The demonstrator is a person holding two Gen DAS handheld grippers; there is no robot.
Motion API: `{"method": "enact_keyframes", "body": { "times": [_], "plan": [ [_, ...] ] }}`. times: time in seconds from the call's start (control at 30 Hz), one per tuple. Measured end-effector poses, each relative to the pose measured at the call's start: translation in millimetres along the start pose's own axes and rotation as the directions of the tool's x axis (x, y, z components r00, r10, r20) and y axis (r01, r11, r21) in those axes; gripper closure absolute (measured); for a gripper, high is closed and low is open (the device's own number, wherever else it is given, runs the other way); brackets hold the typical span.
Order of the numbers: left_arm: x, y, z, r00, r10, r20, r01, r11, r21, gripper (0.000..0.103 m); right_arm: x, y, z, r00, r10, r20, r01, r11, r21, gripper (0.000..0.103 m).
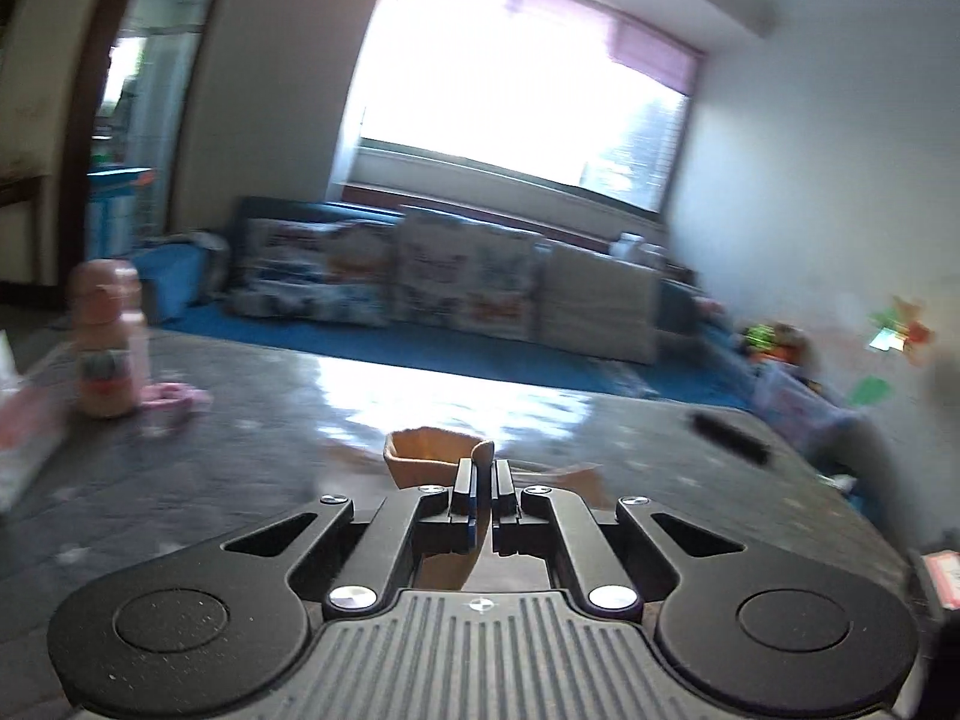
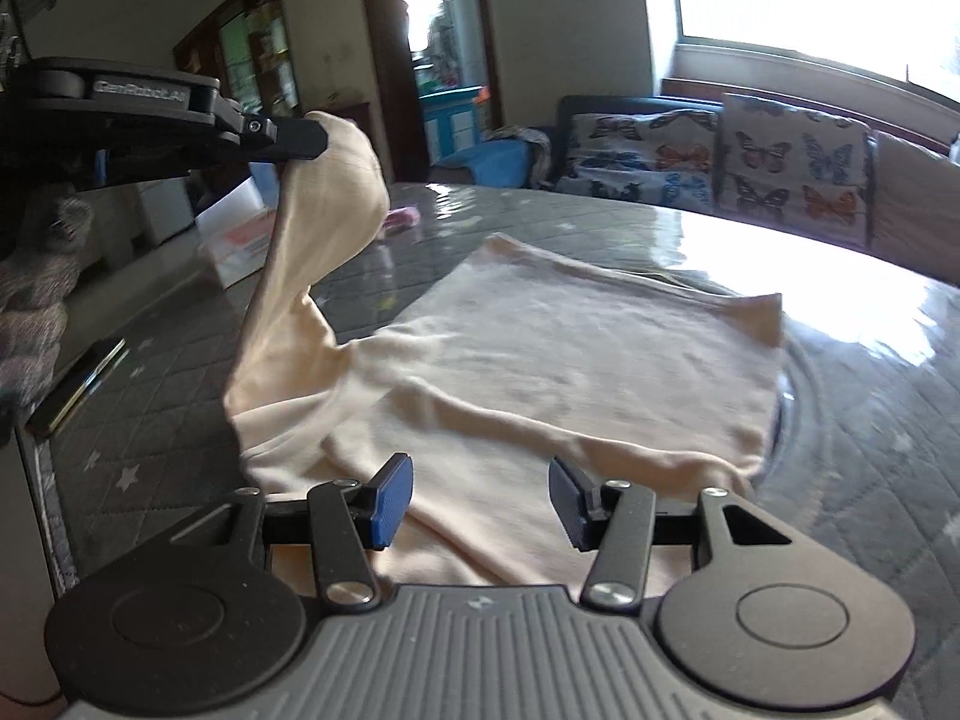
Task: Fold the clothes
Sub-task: 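Grasp the sleeve cuff with the left gripper and lift it, then fold the sleeve across the body with the left gripper and release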
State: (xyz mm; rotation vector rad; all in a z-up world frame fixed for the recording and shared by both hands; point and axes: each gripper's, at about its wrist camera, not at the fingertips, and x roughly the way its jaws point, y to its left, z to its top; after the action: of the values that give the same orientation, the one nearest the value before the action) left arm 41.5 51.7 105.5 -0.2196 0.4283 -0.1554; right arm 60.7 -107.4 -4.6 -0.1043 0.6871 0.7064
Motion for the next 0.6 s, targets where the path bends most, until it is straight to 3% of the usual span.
{"method": "enact_keyframes", "body": {
  "times": [0.17, 0.4, 0.47, 0.5, 0.6],
  "plan": [
    [21, -34, -11, 0.987, -0.148, -0.071, 0.150, 0.988, 0.027, 0.098, -8, -20, -7, 0.999, -0.036, 0.003, 0.036, 0.998, 0.049, 0.052],
    [27, -38, -32, 0.970, -0.183, -0.162, 0.194, 0.980, 0.053, 0.091, -13, -36, -17, 0.998, -0.067, -0.018, 0.068, 0.994, 0.088, 0.052],
    [29, -38, -38, 0.964, -0.191, -0.186, 0.205, 0.977, 0.059, 0.073, -15, -37, -20, 0.998, -0.066, -0.023, 0.068, 0.994, 0.091, 0.052],
    [27, -31, -39, 0.966, -0.183, -0.183, 0.196, 0.979, 0.058, 0.069, -16, -37, -21, 0.998, -0.064, -0.028, 0.067, 0.993, 0.092, 0.052],
    [21, -12, -47, 0.973, -0.124, -0.193, 0.140, 0.988, 0.072, 0.068, -21, -37, -23, 0.997, -0.065, -0.030, 0.068, 0.993, 0.095, 0.052]
  ]
}}
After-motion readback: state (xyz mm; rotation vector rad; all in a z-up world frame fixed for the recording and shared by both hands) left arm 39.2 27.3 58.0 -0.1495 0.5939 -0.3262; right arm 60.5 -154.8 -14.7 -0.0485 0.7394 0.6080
